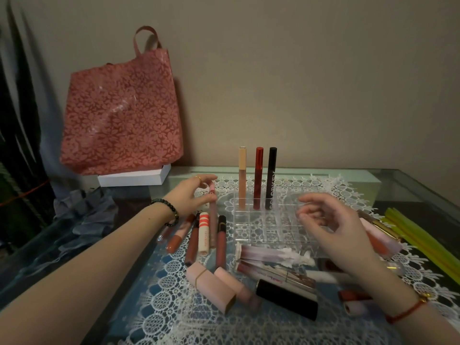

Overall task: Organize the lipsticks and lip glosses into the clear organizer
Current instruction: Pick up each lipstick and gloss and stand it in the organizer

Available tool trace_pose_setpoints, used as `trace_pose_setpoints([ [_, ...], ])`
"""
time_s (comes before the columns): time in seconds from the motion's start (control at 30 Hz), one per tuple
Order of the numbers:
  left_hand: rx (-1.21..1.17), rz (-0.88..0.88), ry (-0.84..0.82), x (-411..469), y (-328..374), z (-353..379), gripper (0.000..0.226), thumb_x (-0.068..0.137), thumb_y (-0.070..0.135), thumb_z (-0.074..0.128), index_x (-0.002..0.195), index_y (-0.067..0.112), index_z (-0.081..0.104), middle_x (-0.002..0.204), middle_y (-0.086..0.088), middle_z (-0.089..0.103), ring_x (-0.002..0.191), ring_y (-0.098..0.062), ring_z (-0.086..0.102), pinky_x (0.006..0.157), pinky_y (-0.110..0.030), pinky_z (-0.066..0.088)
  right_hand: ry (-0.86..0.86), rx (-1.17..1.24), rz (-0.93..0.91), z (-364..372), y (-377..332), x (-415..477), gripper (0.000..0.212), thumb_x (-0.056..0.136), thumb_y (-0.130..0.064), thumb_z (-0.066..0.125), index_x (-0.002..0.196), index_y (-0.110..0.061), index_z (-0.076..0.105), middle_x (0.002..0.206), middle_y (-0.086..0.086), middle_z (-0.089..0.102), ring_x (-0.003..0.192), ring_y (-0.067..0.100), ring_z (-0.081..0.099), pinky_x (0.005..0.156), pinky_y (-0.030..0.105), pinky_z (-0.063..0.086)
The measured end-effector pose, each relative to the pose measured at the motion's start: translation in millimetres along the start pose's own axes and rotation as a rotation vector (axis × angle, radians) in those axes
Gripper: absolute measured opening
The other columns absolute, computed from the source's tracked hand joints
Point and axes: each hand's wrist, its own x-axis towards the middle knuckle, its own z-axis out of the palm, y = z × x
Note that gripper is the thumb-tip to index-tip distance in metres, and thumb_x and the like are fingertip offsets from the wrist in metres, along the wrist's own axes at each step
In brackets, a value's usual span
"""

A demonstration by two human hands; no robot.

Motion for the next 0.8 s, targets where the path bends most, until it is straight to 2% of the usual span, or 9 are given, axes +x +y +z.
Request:
trace_pose_setpoints([
  [0.13,-0.002,0.138,0.149,-4,14,-16,0.055,0.079,0.023,0.066,0.129,0.019,0.043,0.112,0.005,0.05,0.093,0.002,0.054,0.079,-0.006,0.042,0.007,0.004,0.005,1,-2,-1,0.03,0.079,0.0,0.062,0.094,-0.026,0.06,0.085,-0.001,0.064,0.081,0.011,0.06,0.072,0.019,0.052],
  [0.2,-0.01,0.215,0.253,-7,21,-26,0.054,0.078,0.014,0.067,0.127,0.014,0.046,0.104,0.005,0.054,0.087,0.006,0.055,0.08,-0.001,0.04,0.017,0.012,-0.001,0,-5,0,0.029,0.08,0.0,0.062,0.095,-0.024,0.061,0.085,0.0,0.064,0.081,0.011,0.06,0.071,0.017,0.051],
  [0.3,0.007,0.253,0.281,-11,30,-37,0.05,0.079,0.008,0.067,0.125,0.013,0.05,0.097,0.005,0.056,0.085,0.005,0.058,0.082,-0.002,0.041,0.031,0.025,-0.004,-2,-7,2,0.028,0.08,-0.001,0.061,0.095,-0.025,0.06,0.085,-0.001,0.064,0.08,0.008,0.06,0.07,0.015,0.051],
  [0.47,-0.13,0.166,0.301,-22,41,-36,0.042,0.081,0.0,0.06,0.118,0.019,0.055,0.1,-0.001,0.062,0.081,-0.011,0.064,0.08,-0.013,0.05,0.03,0.061,0.005,1,-12,1,0.029,0.079,0.0,0.061,0.092,-0.026,0.059,0.085,0.001,0.064,0.077,0.011,0.06,0.066,0.012,0.05],
  [0.63,-0.144,0.15,0.307,-24,47,-33,0.032,0.083,0.002,0.057,0.107,0.023,0.061,0.101,0.002,0.059,0.086,-0.001,0.059,0.079,-0.007,0.045,-0.022,0.084,0.01,10,-17,4,0.028,0.079,-0.001,0.061,0.093,-0.024,0.059,0.086,0.002,0.064,0.077,0.015,0.06,0.066,0.015,0.052],
  [0.73,-0.153,0.161,0.284,-27,52,-34,0.023,0.083,0.01,0.061,0.101,0.024,0.064,0.097,0.006,0.057,0.088,0.001,0.059,0.085,-0.01,0.046,-0.079,0.047,0.011,22,-21,8,0.027,0.08,-0.005,0.061,0.098,-0.024,0.057,0.088,-0.003,0.063,0.08,0.008,0.06,0.068,0.012,0.05],
  [0.8,-0.171,0.171,0.281,-28,56,-34,0.019,0.082,0.012,0.064,0.096,0.023,0.066,0.095,0.004,0.058,0.082,0.004,0.061,0.081,-0.009,0.047,-0.118,0.024,0.011,31,-26,13,0.027,0.081,-0.006,0.061,0.1,-0.024,0.056,0.09,-0.006,0.061,0.08,0.003,0.059,0.068,0.009,0.049],
])
